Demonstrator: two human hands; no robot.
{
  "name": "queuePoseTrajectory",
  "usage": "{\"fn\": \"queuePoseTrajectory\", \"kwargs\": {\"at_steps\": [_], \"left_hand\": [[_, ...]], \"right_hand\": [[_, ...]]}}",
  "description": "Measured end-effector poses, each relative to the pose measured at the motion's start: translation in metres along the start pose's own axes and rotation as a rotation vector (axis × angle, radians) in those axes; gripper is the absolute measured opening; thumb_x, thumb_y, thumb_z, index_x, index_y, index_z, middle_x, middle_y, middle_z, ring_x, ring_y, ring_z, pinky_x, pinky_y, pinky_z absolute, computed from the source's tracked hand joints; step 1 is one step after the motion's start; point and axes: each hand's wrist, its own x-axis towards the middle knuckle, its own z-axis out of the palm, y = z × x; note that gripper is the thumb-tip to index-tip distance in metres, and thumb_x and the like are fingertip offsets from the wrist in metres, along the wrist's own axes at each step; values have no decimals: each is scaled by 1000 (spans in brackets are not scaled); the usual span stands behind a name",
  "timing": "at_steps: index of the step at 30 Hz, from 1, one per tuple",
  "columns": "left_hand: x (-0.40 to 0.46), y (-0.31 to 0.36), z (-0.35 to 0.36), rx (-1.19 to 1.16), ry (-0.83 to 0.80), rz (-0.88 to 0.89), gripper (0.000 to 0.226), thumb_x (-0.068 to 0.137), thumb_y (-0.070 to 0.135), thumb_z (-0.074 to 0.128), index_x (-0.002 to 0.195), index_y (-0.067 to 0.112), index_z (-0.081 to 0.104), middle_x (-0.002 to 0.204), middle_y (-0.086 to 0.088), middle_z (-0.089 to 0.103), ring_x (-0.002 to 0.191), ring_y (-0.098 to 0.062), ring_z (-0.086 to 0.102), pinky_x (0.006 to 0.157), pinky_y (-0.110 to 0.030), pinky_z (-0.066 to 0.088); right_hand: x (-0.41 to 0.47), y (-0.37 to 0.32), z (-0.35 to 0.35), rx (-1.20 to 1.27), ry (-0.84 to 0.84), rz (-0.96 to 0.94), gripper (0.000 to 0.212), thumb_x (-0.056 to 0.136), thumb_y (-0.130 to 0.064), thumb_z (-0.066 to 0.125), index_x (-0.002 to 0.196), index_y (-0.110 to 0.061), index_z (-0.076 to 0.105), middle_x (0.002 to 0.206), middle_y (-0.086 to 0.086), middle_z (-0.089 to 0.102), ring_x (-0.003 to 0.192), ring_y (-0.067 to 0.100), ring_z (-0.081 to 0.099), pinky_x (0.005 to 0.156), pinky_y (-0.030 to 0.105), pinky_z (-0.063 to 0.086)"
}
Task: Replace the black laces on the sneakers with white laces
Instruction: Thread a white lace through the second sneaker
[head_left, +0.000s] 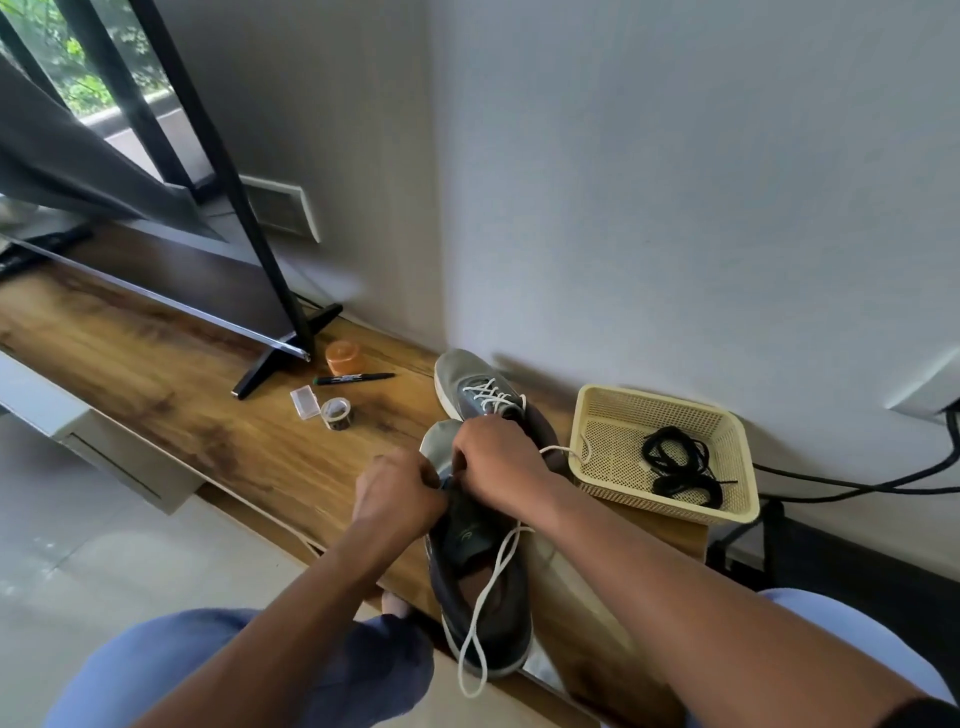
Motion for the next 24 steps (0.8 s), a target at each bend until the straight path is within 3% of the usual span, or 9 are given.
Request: {"fn": "queuePoseTrajectory", "kwargs": {"at_steps": [3,5,7,11,18,24], "left_hand": [[0,-8,2,-183,-35,-50,16,80,16,74,88,26,84,88,7,77,88,-14,71,74,-28,57],[1,-10,5,-268,-34,-60,18,81,15,74,87,29,84,87,9,77,87,-12,71,71,-26,55],[-1,-10,7,-311,-23,-54,19,82,15,74,84,31,84,85,13,76,85,-9,70,68,-25,52],[-2,-11,9,-301,-17,-34,21,82,15,72,88,31,84,90,14,76,90,-9,69,74,-27,53],[-1,-11,7,-266,6,5,22,86,11,71,97,26,84,93,13,74,82,1,64,59,-6,41],[-1,-14,4,-269,-78,23,23,86,17,70,97,31,83,93,20,73,79,3,66,55,-5,43]], "right_hand": [[3,0,2,-59,11,-25,12,86,-17,65,93,-13,74,76,3,57,85,32,68,62,33,43],[3,-2,6,-73,-18,-13,9,87,-17,65,78,-14,64,67,-2,41,84,35,67,62,34,39],[1,-3,11,-63,-59,7,32,86,-15,64,62,-20,44,63,-3,34,81,37,66,62,34,37],[4,-4,17,-50,-64,67,37,84,-16,63,58,-19,35,62,-2,35,81,37,66,62,33,36],[5,-8,24,-31,16,77,37,81,-12,58,58,-21,31,60,-3,30,80,39,68,62,35,37],[4,-5,28,-11,46,83,36,81,-14,61,59,-18,34,65,5,49,80,40,68,60,34,37]]}}
